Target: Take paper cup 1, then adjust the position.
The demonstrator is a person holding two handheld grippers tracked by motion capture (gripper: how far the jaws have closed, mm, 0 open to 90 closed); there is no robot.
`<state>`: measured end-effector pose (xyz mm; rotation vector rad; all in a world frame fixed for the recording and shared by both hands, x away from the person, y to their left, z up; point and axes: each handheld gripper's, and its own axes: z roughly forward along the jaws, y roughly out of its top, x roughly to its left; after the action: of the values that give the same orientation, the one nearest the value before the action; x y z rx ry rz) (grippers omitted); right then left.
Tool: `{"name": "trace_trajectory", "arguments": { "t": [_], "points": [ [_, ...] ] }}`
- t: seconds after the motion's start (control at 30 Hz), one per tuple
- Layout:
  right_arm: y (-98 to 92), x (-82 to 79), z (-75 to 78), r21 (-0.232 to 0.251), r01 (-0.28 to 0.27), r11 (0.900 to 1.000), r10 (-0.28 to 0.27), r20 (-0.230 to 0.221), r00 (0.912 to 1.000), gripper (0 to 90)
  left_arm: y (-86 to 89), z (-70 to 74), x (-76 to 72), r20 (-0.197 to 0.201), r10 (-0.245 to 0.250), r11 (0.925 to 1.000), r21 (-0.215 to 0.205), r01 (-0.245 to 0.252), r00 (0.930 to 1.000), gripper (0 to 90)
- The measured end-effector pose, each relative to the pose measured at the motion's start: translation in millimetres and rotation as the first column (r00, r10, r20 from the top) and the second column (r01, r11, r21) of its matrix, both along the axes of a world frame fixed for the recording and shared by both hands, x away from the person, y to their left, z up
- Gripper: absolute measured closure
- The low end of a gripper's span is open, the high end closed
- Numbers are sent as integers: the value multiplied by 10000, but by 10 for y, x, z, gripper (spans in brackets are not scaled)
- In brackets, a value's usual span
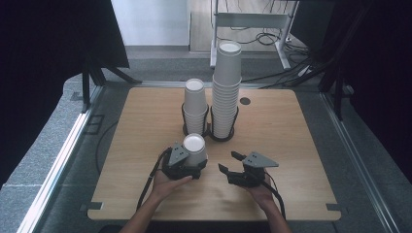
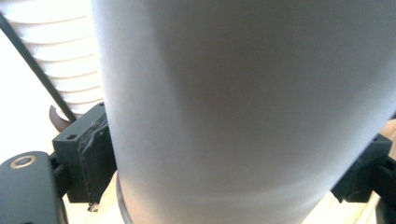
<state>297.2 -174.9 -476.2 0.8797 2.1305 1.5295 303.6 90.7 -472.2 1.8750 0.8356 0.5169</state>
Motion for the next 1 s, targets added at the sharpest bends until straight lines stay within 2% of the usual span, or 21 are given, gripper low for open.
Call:
{"name": "trace_trajectory", "arguments": {
  "t": [0.33,0.6,0.83,1.0],
  "points": [
    [-42,-47,119,506,33,9987,-47,279,9996,290,-48,-53,6,-120,-193,9996,223,196,9997,117],
    [-26,-82,183,878,-166,9960,133,379,9992,259,-124,-109,-8,-324,-404,9980,468,419,9987,117],
    [36,-111,207,992,-439,9941,408,337,9986,220,-213,-154,-21,-438,-752,9945,696,781,9962,117],
    [97,-127,184,835,-612,9946,591,269,9979,198,-293,-195,-40,-540,-972,9917,794,1013,9938,118]
  ]
}}
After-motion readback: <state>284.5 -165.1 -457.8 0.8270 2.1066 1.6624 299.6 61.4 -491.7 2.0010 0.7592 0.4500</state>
